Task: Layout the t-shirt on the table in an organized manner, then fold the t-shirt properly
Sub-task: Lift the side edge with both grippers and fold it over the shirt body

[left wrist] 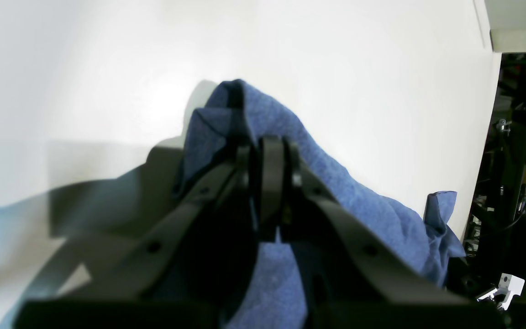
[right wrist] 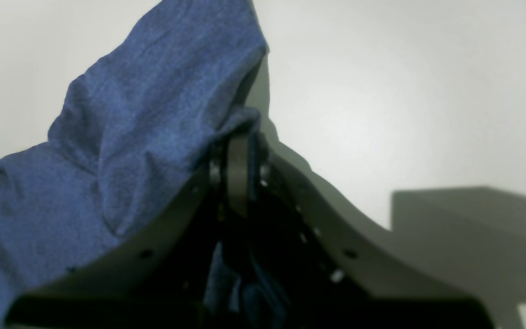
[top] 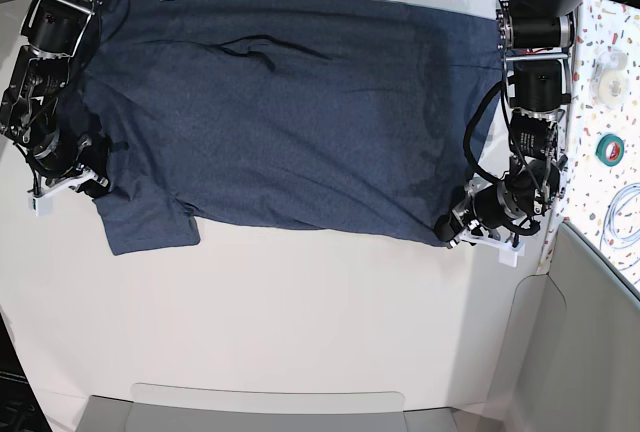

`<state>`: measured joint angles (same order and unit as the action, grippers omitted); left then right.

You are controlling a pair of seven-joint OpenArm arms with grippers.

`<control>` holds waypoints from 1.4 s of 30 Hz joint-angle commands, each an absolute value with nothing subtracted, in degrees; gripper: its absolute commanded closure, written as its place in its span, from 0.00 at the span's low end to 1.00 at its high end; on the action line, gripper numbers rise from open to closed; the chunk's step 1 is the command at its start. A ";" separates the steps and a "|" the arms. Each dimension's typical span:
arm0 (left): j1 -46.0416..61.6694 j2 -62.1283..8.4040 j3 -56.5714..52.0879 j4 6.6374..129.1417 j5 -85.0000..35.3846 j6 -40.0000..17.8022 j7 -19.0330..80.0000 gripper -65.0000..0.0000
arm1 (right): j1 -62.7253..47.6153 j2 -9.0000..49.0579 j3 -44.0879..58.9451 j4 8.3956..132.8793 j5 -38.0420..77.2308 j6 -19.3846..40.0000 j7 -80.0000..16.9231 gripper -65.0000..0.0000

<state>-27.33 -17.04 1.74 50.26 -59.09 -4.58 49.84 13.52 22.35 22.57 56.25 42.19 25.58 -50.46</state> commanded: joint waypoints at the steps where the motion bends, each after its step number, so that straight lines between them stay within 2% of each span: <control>1: -29.32 -17.89 1.63 51.12 -59.82 -5.32 49.45 0.99 | 12.79 22.20 21.93 55.78 36.79 24.13 -56.57 1.00; 11: -28.97 -17.98 1.63 51.38 -60.00 -5.85 49.71 0.98 | 13.76 22.20 21.93 61.23 36.79 24.13 -56.57 1.00; 14: -28.97 -18.07 1.63 52.18 -60.00 -10.24 49.71 0.98 | 14.37 22.20 21.93 62.20 36.79 24.13 -56.57 1.00; 17: -27.38 -19.47 1.63 56.57 -60.00 -12.00 49.71 0.99 | 14.46 22.20 21.93 63.25 36.79 24.13 -56.57 1.00; 24: -21.14 -22.29 1.63 70.20 -60.00 -12.09 49.80 0.98 | 13.76 22.73 21.93 69.41 36.79 24.13 -56.92 1.00; 42: -3.47 -32.57 1.01 92.44 -60.00 -12.18 49.10 0.98 | -0.57 22.81 22.64 94.11 36.79 24.13 -56.66 1.00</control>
<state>-2.48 -31.33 1.61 91.44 -59.29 -11.84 50.48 -1.32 21.69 22.20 93.17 36.12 23.90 -57.87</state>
